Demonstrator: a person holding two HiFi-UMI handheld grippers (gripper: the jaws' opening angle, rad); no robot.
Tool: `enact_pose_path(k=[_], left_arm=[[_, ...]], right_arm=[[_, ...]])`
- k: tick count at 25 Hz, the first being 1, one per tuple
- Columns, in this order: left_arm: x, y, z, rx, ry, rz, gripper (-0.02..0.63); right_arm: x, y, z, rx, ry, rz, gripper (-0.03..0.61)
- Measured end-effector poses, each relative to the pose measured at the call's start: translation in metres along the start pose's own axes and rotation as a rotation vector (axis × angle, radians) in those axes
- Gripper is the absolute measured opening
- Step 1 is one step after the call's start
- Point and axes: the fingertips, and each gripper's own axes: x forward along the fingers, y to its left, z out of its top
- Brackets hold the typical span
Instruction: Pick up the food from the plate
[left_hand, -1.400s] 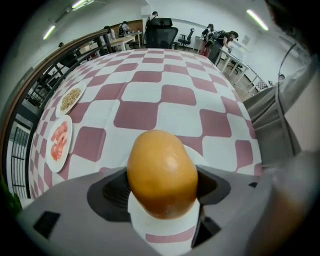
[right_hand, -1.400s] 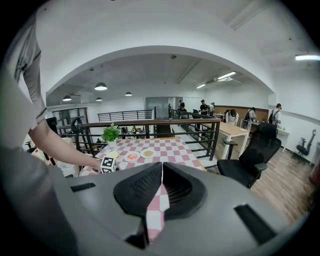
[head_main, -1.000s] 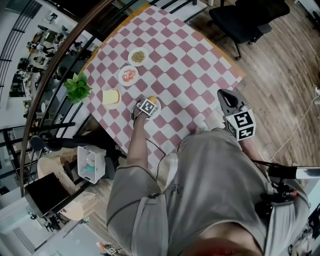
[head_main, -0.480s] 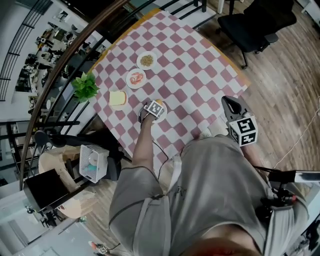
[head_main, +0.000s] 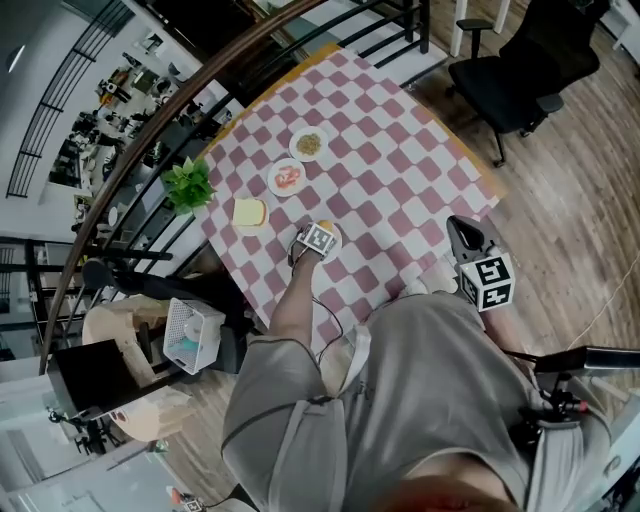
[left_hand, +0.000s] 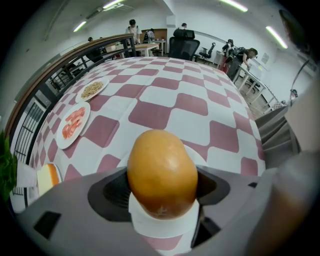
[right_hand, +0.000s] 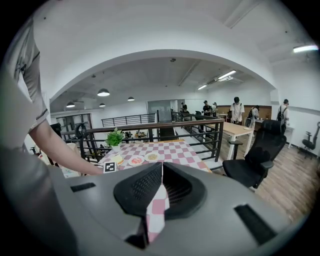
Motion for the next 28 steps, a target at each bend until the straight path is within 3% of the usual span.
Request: enact_pose_path(k=[4,9,15,28], left_arm=[[-0.011,0.003,-0.001,-0.063,-0.030,0.074,0.356],[-0.027,0.005,0.008,-0.237,-0.169,0.140,0.356],[-0.063,0.014,0.014,-0.361,-0.328,0.186,0.356],[-0.259,0.004,0.019,-0.421,-0.739,0.427,0.356]], right_arm=[[-0.001,-0.002,0.001,-0.004,-0.002,0.013,0.017],[0.006,0.006,0.001,-0.021,0.007,0.060,0.017],[0.025,0.018,0.008,-0.040,0.019,0.135,0.017],[0.074,0.088,0.021,-0.175,0.024,0.368,0.017]])
